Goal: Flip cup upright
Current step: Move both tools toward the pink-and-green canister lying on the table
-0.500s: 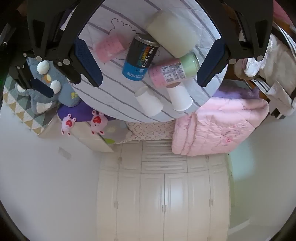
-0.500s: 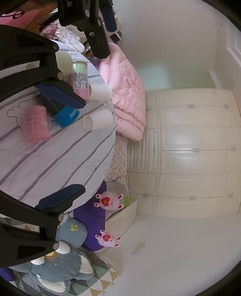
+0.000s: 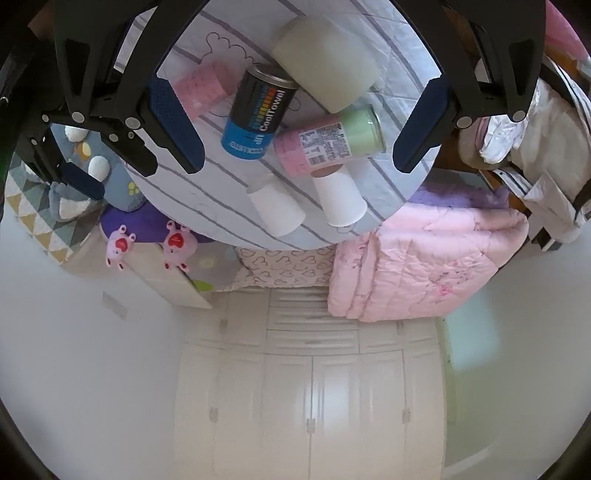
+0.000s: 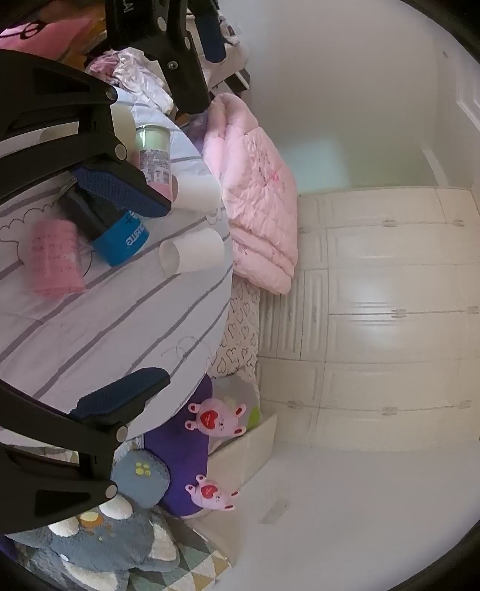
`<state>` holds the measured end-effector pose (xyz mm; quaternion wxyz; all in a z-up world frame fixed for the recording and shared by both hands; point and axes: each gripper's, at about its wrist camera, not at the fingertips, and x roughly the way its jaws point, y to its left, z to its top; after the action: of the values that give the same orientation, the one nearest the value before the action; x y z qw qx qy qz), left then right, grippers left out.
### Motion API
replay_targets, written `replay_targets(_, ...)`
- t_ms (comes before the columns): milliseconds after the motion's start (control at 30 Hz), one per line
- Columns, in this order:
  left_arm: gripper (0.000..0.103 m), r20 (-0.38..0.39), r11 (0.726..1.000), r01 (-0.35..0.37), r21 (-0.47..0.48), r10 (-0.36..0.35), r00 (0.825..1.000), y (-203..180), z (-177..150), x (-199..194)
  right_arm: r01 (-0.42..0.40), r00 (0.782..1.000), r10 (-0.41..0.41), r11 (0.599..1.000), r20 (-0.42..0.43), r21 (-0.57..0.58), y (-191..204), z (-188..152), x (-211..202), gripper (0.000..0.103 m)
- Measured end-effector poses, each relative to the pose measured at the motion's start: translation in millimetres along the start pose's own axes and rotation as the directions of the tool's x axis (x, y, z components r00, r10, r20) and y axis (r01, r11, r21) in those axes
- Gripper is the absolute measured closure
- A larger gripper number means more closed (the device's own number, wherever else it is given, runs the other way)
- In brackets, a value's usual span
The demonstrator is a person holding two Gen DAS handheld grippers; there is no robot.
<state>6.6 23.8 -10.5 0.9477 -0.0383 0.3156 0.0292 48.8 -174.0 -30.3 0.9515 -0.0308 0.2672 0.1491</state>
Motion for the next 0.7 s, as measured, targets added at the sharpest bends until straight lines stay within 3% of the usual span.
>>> replay_targets(700,0.000,-0.048,0.999,0.031,0.006,-0.031,0.998,20,19,31,-0.019,0.998,0.019,1.000,-0.065,-0.009,25,15,41,0.018)
